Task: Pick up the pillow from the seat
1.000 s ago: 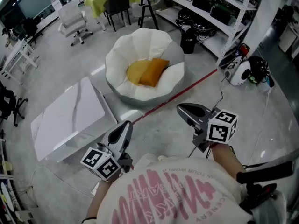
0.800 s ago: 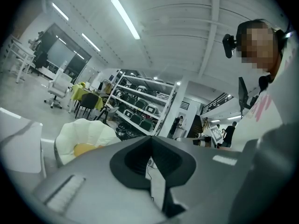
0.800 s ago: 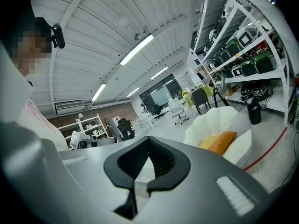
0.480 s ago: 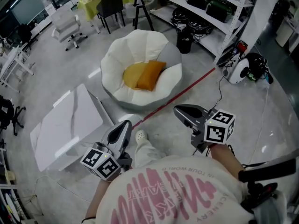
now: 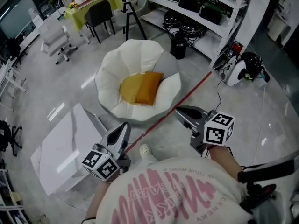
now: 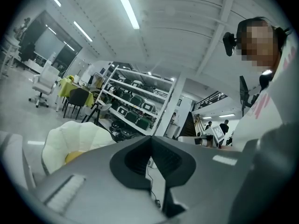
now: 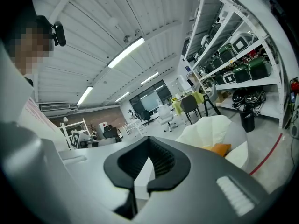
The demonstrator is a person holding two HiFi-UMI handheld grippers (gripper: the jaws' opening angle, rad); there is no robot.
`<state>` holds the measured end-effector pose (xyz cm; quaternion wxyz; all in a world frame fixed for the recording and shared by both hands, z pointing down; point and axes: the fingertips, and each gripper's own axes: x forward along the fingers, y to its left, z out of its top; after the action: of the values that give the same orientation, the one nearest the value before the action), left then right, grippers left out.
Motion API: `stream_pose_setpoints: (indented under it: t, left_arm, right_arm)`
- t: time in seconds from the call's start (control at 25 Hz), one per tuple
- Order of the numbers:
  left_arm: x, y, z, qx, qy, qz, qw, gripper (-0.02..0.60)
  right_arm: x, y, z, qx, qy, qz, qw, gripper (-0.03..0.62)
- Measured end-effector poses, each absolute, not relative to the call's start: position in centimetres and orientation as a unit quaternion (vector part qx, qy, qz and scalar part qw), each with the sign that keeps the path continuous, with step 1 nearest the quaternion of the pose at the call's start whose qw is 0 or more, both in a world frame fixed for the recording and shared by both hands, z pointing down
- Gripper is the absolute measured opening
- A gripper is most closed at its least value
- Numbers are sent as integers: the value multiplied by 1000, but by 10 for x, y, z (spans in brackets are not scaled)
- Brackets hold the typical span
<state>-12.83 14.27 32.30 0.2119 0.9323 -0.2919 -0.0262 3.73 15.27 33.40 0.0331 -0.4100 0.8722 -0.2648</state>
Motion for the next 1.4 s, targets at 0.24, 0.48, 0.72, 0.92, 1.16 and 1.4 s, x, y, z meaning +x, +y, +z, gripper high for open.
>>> stream_pose_setpoints:
  t: [0.24,0.48,0.72,0.92,1.16,1.4]
  left_arm:
    - [-145,63,315,941,-267,-22,205,11]
    - [-153,2,319,947,-250,-7,203,11]
    - [-157,-44,321,953,-233,-14,194,11]
    - [-157,-66,331,956,-224,-1,191,11]
    - [-134,-93,346,947,-236,20,216,11]
    - [-104,-140,368,935,-273,22,227,11]
  right_arm:
    - [22,85,326,-437,859,-263,42,5]
    - [16,31,327,-462,847,-258,48,5]
    - [13,-8,331,-479,839,-255,50,5]
    - [18,-33,333,-494,830,-251,66,5]
    - [43,-60,333,-497,826,-254,79,6]
    - [89,-114,362,-471,836,-277,56,6]
